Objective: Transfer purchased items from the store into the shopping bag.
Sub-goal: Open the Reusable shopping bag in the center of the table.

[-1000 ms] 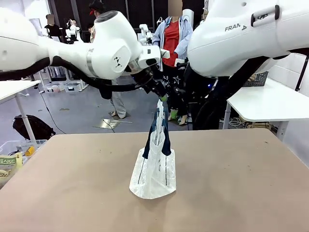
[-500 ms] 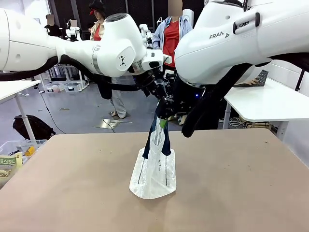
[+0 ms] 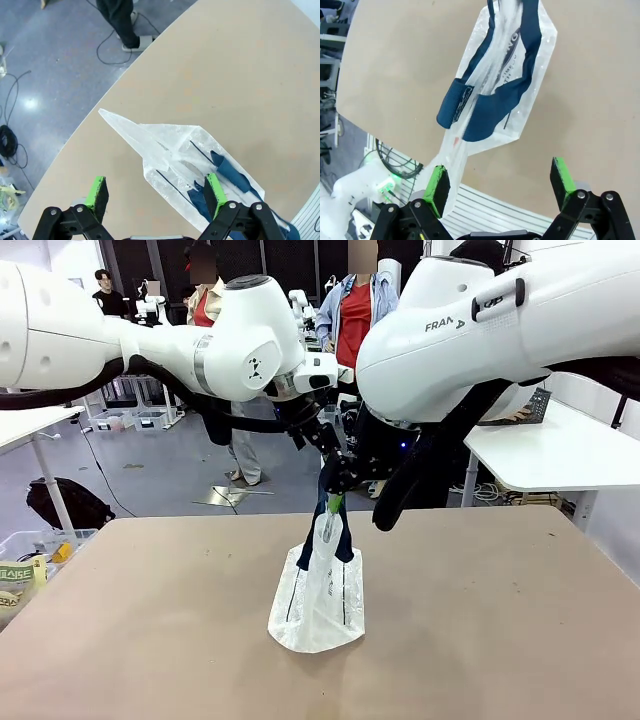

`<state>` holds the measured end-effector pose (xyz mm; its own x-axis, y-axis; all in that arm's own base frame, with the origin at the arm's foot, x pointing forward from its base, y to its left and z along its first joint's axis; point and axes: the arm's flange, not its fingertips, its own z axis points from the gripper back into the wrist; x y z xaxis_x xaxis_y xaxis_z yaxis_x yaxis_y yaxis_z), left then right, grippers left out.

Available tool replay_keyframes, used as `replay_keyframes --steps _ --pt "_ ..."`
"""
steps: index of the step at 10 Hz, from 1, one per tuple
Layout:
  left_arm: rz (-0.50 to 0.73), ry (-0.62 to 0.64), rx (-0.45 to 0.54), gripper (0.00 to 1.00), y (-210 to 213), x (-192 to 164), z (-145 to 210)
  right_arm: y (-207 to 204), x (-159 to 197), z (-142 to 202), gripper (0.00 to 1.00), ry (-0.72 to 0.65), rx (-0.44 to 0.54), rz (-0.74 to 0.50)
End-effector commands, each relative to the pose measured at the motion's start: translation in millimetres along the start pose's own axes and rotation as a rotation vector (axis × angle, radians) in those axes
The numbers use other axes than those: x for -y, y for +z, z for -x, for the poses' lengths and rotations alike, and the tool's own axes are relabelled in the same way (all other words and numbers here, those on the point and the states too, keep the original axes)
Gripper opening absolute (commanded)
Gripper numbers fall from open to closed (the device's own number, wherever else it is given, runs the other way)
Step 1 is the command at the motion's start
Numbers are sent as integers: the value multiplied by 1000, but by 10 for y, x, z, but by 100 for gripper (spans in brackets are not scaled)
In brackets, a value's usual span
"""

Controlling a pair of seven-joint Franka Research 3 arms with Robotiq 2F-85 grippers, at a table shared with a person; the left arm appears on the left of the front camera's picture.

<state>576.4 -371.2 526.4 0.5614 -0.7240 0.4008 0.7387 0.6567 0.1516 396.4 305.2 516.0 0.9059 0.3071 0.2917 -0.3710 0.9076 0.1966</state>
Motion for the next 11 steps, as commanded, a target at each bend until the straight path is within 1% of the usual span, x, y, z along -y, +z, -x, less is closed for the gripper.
replay_keyframes --steps 1,3,5,9,11 --pt "-17 11 -35 100 -37 17 -61 -55 -55 -42 100 -24 3 10" --pt "-5 7 -42 100 -57 34 -50 -102 -98 -45 100 -29 0 16" --pt "-31 16 -50 100 -47 4 -54 -143 -145 -37 100 -20 3 43" --pt "-35 30 -76 100 -76 -51 -33 -151 -169 -66 100 -47 20 66" --pt "-42 28 -97 100 -97 -66 -30 -201 -210 -83 100 -43 -2 68"
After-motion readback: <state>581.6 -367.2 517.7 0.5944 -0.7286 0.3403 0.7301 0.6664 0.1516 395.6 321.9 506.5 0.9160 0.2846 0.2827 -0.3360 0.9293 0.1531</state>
